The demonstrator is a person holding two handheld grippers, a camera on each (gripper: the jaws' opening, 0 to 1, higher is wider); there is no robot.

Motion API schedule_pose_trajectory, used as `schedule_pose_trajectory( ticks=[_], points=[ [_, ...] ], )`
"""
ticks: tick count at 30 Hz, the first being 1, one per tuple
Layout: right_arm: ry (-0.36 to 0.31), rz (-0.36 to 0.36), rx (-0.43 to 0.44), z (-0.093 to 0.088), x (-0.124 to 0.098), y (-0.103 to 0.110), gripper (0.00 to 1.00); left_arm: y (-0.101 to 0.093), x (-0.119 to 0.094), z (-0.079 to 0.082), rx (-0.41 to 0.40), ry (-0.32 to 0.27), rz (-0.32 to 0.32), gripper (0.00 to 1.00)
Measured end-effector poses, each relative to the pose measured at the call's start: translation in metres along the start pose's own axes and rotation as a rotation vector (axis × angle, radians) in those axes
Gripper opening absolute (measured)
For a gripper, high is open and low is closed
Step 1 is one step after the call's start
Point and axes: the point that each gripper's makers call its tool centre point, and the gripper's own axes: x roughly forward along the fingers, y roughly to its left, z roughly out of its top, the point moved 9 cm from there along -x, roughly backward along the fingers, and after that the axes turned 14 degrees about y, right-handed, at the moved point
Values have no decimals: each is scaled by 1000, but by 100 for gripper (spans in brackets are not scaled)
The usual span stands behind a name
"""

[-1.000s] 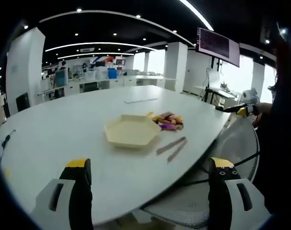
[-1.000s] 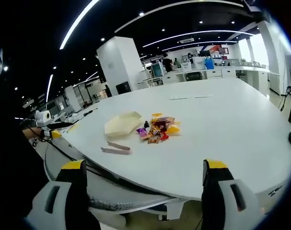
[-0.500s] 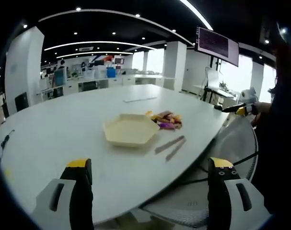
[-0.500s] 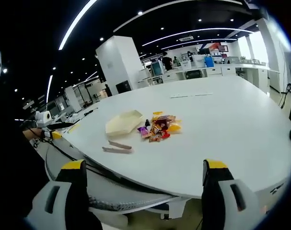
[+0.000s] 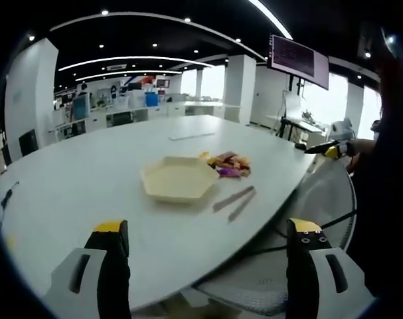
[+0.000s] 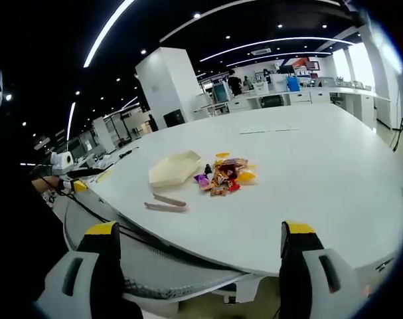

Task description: Place the target food into the container with the food tongs after gripping and lifting it, then release it inside without dropping or visibly crushing the food.

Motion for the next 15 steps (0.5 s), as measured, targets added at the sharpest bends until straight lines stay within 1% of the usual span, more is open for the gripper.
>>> schedule_pose_trajectory(
  ticks=[7, 15],
  points=[
    [19, 9, 10, -2, 0, 2, 100, -1, 1, 1, 7, 14, -20, 92],
    [36, 15, 4, 0, 1, 4, 100, -1, 1, 1, 15, 26, -18, 97]
  ],
)
